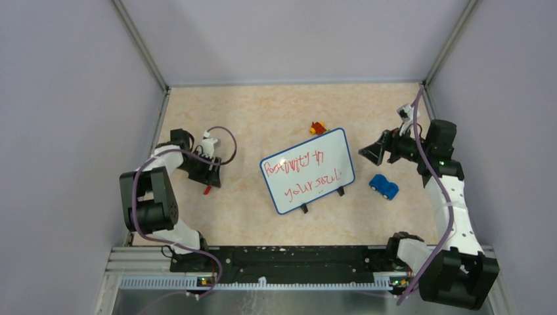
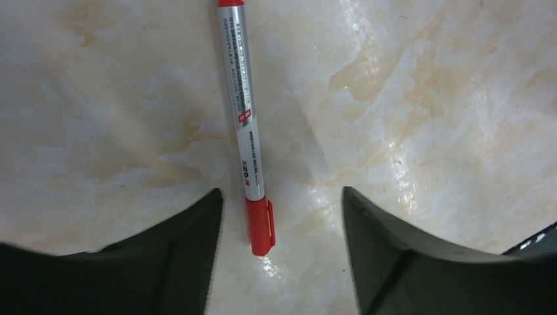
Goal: Write a sentence on the whiteboard
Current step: Put down the whiteboard marker at the center of the board, then reset both arms
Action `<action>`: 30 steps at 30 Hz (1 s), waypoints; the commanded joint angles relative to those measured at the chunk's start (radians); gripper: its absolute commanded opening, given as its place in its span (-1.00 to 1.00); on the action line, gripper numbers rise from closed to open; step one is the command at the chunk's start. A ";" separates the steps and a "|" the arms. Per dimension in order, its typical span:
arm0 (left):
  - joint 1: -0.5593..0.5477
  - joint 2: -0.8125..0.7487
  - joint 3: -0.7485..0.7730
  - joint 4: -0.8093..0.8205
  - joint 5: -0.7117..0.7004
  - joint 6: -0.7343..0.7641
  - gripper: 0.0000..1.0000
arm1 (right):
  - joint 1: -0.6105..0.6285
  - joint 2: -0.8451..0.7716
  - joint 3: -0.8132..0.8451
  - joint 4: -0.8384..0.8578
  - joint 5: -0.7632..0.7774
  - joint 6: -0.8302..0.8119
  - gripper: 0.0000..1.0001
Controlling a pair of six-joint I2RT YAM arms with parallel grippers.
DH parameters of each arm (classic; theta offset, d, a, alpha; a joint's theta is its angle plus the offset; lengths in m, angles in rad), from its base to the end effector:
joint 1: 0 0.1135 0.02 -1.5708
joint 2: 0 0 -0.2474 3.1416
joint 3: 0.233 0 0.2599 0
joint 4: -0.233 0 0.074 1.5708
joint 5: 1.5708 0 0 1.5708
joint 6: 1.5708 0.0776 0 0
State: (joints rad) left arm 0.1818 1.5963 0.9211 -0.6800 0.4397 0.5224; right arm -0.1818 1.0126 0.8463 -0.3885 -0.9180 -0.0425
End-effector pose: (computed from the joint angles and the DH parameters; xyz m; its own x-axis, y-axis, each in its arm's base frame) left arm 0.2932 0.0203 0.1087 -0.8695 0.2992 -0.3929 0.4152 0.8737 -0.2536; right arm 0.2583 0.0152 0.2769 -0.4941 0.0646 -0.8670 -0.5758 0.7229 0.3820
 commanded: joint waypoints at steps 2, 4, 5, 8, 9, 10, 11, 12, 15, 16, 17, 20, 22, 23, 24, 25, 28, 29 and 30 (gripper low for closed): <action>0.005 -0.098 0.099 -0.106 0.059 0.015 0.86 | -0.004 -0.059 -0.005 0.037 -0.003 -0.038 0.64; 0.005 -0.132 0.158 -0.147 0.082 0.010 0.97 | -0.004 -0.076 -0.004 0.035 0.009 -0.030 0.64; 0.006 -0.145 0.191 -0.172 0.105 0.008 0.97 | -0.004 -0.080 0.006 0.019 0.012 -0.033 0.64; 0.005 -0.168 0.311 -0.255 0.193 -0.013 0.97 | -0.004 -0.080 0.074 -0.073 0.021 -0.066 0.64; 0.005 -0.174 0.349 -0.266 0.209 -0.037 0.97 | -0.004 -0.081 0.099 -0.105 0.031 -0.076 0.64; 0.007 -0.180 0.384 -0.273 0.223 -0.062 0.98 | -0.004 -0.083 0.127 -0.134 0.043 -0.086 0.64; 0.007 -0.188 0.416 -0.279 0.240 -0.085 0.97 | -0.004 -0.083 0.154 -0.161 0.054 -0.095 0.63; 0.007 -0.200 0.443 -0.272 0.244 -0.119 0.97 | -0.004 -0.084 0.178 -0.184 0.071 -0.103 0.64; 0.013 -0.251 0.496 -0.218 0.226 -0.206 0.98 | -0.004 -0.069 0.244 -0.218 0.131 -0.101 0.63; 0.016 -0.263 0.501 -0.200 0.221 -0.229 0.98 | -0.004 -0.058 0.268 -0.234 0.151 -0.103 0.63; 0.018 -0.283 0.504 -0.182 0.216 -0.246 0.97 | -0.004 -0.041 0.289 -0.250 0.171 -0.111 0.63; 0.023 -0.316 0.499 -0.142 0.168 -0.290 0.97 | -0.015 -0.006 0.325 -0.274 0.236 -0.128 0.62; 0.028 -0.329 0.485 -0.121 0.136 -0.309 0.97 | -0.034 0.007 0.330 -0.279 0.244 -0.135 0.62; 0.031 -0.330 0.477 -0.113 0.126 -0.315 0.97 | -0.043 0.015 0.330 -0.286 0.243 -0.143 0.62; 0.033 -0.331 0.467 -0.107 0.117 -0.320 0.98 | -0.051 0.024 0.330 -0.293 0.245 -0.152 0.62; 0.038 -0.332 0.457 -0.101 0.113 -0.324 0.97 | -0.059 0.031 0.326 -0.296 0.245 -0.159 0.62; 0.046 -0.338 0.419 -0.083 0.095 -0.341 0.98 | -0.073 0.035 0.299 -0.292 0.244 -0.177 0.62; 0.048 -0.340 0.407 -0.078 0.087 -0.341 0.97 | -0.074 0.034 0.288 -0.288 0.254 -0.182 0.62; 0.049 -0.343 0.395 -0.071 0.085 -0.342 0.97 | -0.073 0.032 0.280 -0.286 0.264 -0.186 0.62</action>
